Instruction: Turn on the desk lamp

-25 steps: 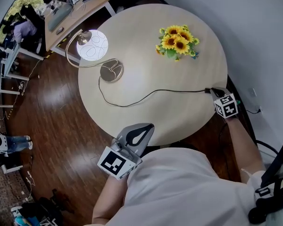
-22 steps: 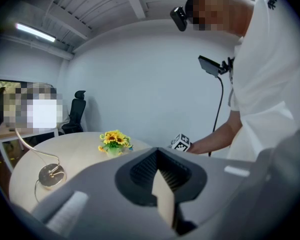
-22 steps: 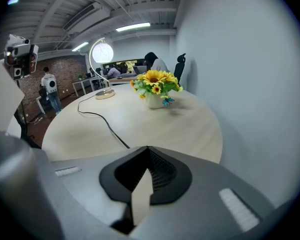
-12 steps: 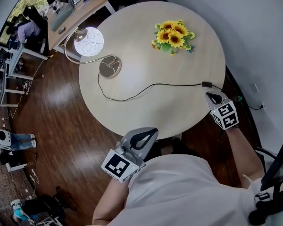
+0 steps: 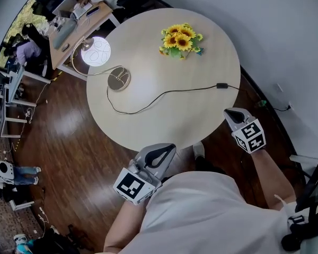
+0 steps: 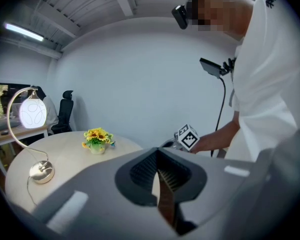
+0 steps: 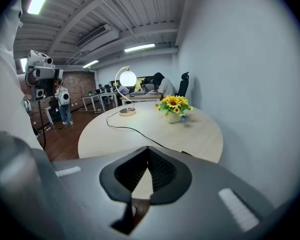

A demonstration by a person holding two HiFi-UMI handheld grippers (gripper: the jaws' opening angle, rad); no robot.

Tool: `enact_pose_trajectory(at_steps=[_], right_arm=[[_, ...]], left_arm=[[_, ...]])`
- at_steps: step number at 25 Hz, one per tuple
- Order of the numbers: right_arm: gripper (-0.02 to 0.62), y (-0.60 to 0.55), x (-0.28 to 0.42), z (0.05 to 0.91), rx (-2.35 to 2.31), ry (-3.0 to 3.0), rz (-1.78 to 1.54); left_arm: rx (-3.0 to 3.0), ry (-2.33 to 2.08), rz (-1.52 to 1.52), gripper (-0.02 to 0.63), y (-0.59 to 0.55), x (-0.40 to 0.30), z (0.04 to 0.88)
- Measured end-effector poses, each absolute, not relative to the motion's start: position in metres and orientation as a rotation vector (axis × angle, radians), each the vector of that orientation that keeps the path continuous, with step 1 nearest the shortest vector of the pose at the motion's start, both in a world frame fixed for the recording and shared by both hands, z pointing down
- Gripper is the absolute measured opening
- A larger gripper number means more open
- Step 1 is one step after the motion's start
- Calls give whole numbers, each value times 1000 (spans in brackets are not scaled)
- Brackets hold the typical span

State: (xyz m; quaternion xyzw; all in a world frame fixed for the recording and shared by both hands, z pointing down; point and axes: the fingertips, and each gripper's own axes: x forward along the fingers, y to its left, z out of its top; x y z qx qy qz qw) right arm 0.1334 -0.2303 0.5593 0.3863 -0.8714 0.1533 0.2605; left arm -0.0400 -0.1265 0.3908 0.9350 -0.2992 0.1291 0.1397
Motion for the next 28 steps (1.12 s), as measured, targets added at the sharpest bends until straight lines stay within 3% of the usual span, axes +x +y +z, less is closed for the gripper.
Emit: enact_pose_trajectory(at_steps=[17,28], right_arm=[[3,13,39,481,1213,-2420,298],[3,134,50,441,1290,-2477,268]], left_arm=[[2833,-694,224,17,85,-130,389],[2859,-621,207,17,178,-112,380]])
